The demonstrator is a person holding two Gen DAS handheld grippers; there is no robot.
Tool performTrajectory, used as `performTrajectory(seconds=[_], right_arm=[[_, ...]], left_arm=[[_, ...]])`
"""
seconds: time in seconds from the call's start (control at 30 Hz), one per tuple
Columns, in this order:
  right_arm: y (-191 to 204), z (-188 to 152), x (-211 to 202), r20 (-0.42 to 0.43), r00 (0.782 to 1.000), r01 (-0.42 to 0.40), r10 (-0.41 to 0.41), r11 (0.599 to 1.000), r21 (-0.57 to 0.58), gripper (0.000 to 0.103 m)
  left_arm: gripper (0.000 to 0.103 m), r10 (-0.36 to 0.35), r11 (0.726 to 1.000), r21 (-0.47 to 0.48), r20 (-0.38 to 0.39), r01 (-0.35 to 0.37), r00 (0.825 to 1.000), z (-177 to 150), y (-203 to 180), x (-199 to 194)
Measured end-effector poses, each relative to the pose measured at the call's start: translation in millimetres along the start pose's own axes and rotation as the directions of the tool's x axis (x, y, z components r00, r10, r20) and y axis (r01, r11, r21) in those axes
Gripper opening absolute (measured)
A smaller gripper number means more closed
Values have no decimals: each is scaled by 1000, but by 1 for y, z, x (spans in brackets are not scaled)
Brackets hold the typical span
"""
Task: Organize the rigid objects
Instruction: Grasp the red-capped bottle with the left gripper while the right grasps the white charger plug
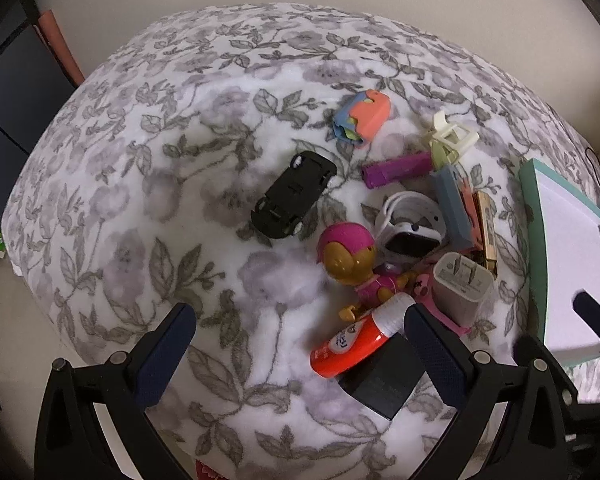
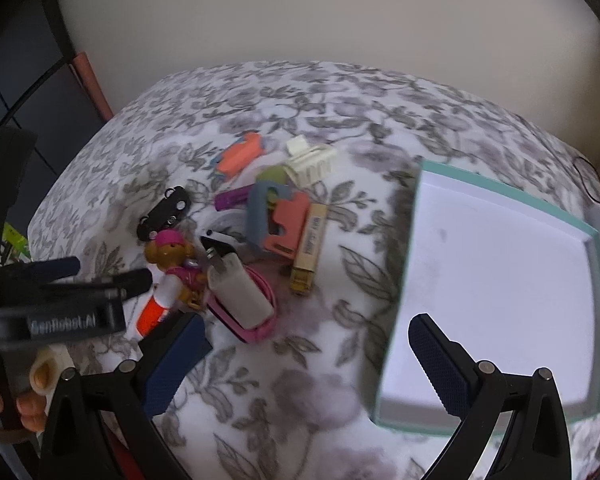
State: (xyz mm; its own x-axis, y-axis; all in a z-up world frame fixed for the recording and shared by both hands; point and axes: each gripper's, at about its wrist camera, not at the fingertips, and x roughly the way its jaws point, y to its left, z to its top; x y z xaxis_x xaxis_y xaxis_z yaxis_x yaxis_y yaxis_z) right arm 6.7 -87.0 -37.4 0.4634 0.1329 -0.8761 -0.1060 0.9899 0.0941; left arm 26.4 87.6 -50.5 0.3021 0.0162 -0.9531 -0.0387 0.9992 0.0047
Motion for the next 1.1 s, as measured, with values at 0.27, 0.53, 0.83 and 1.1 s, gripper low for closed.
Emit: performTrajectory(seconds=[0.27,0.53,0.83,1.1], right_arm=[[8,10,19,-18,998,-59,59,998,-13,88],[19,14,33,-49,991,-122,122,992,-11,64],[23,18,45,-60,979,-194,195,981,31,41],[15,19,48,-47,970,-232,238,967,106,41]], left_arm=[[102,-33,999,-21,15,34,999,-4,12,-2],[102,-110,993,-32,7,110,994,-7,24,2],[93,-156,988,20,-17,156,988,-11,14,8],[84,-183,980,64,-54,187,982,-16,2,15]])
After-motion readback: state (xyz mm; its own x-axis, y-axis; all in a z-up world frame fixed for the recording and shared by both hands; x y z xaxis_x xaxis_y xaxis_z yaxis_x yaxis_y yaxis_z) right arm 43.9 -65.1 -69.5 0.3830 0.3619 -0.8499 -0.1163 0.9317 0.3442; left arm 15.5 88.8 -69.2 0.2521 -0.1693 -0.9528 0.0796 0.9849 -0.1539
